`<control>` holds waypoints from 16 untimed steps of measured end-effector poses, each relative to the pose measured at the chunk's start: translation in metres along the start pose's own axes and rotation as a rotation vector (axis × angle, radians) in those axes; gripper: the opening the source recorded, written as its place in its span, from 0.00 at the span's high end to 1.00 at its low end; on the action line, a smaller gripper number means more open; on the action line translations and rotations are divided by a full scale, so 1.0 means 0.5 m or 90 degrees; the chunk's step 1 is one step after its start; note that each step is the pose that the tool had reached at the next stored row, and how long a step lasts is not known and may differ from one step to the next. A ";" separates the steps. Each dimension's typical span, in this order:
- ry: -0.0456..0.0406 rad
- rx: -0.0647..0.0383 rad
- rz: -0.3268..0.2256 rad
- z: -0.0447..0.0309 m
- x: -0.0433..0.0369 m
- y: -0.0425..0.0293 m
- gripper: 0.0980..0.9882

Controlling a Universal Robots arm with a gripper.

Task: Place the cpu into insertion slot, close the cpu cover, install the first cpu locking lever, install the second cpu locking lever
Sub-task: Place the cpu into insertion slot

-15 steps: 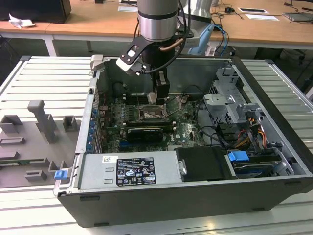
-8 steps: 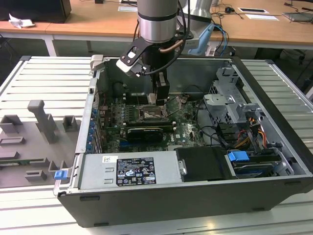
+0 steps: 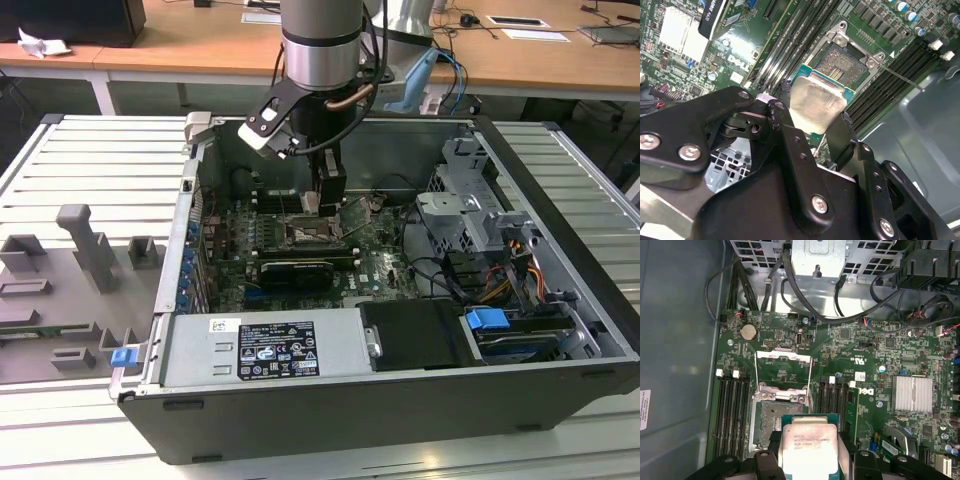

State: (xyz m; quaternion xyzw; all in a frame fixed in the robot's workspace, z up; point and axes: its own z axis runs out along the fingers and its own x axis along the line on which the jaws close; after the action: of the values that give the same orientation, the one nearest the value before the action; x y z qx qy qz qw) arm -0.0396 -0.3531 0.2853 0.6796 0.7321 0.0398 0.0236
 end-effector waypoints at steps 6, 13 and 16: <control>-0.0008 0.000 0.008 0.005 0.000 -0.001 0.52; -0.0006 0.000 0.008 0.011 0.000 -0.001 0.52; -0.0005 0.000 0.008 0.014 0.000 -0.001 0.52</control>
State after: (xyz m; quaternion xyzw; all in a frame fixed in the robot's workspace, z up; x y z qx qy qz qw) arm -0.0397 -0.3530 0.2782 0.6842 0.7278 0.0398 0.0238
